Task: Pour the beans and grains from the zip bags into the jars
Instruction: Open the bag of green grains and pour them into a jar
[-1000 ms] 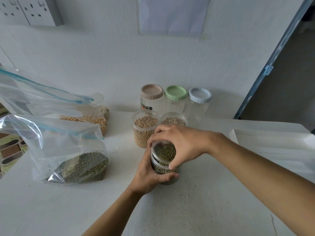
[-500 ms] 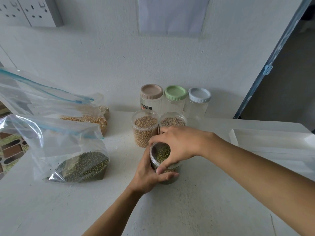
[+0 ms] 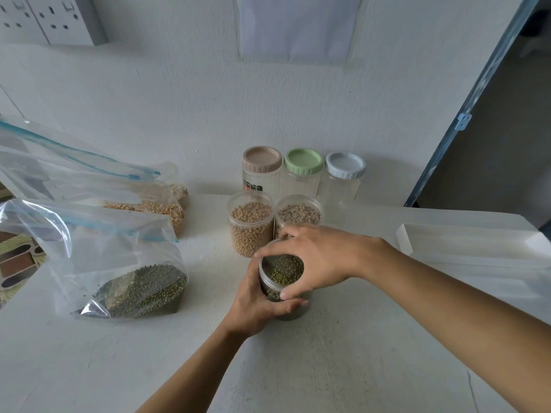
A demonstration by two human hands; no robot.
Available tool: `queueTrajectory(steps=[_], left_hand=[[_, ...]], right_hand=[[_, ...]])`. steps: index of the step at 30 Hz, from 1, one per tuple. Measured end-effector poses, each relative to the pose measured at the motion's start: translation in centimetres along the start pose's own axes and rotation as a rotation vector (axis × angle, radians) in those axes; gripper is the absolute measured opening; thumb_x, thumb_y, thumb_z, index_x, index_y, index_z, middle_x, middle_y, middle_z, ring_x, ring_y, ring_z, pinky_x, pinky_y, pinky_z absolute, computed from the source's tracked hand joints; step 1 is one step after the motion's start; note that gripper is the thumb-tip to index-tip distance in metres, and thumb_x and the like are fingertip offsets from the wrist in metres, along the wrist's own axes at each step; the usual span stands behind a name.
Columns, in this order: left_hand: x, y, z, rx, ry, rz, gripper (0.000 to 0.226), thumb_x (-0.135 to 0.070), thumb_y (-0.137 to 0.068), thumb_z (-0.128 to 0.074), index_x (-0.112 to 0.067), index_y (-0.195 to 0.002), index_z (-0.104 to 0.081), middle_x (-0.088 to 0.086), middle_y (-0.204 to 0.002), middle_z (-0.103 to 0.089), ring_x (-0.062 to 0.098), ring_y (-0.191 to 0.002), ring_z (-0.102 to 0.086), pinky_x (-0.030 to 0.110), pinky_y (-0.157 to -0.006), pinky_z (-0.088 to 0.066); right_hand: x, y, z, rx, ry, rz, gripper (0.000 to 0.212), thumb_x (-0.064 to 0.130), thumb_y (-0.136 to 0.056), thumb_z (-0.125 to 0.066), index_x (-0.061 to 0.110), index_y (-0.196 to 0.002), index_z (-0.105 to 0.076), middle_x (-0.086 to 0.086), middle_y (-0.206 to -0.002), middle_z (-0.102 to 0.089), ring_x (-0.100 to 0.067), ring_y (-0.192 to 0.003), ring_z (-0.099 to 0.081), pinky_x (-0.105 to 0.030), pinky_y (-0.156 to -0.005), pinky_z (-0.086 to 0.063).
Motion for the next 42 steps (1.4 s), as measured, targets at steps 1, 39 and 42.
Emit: queueTrajectory(steps=[1, 39, 42], left_hand=[[-0.1, 0.0, 0.0, -0.001, -0.003, -0.004, 0.099, -0.009, -0.065, -0.094, -0.010, -0.147, -0.039, 0.006, -0.138, -0.059, 0.027, -0.134, -0.053, 0.046, -0.113, -0.045], [-1.2, 0.3, -0.1, -0.010, -0.004, -0.035, 0.099, -0.019, -0.064, -0.093, -0.019, -0.146, -0.039, -0.003, -0.138, -0.059, 0.023, -0.133, -0.054, 0.036, -0.108, -0.048], [-1.1, 0.2, -0.2, -0.012, -0.004, -0.033, 0.096, -0.014, -0.064, -0.093, -0.015, -0.145, -0.042, 0.006, -0.137, -0.060, 0.028, -0.132, -0.055, 0.039, -0.109, -0.048]], right_hand=[[-0.1, -0.1, 0.1, -0.033, 0.043, -0.040, 0.082, 0.078, -0.077, -0.065, 0.053, -0.148, -0.032, -0.005, -0.137, -0.045, -0.026, -0.128, -0.047, -0.042, -0.101, -0.046], [0.4, -0.2, 0.6, -0.122, 0.145, -0.090, 0.086, 0.087, -0.078, -0.052, 0.040, -0.149, -0.035, -0.006, -0.142, -0.041, -0.031, -0.131, -0.044, -0.048, -0.102, -0.047], [1.0, -0.4, 0.4, -0.158, 0.087, -0.029, 0.072, 0.068, -0.078, -0.066, 0.037, -0.140, -0.044, -0.004, -0.126, -0.045, -0.028, -0.121, -0.045, -0.046, -0.094, -0.050]])
Point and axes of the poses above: each hand's wrist, its own y-axis away from the middle knuckle, its own z-axis out of the back of the hand, x = y × z, the point moved 10 cm from there along -y, towards the middle knuckle
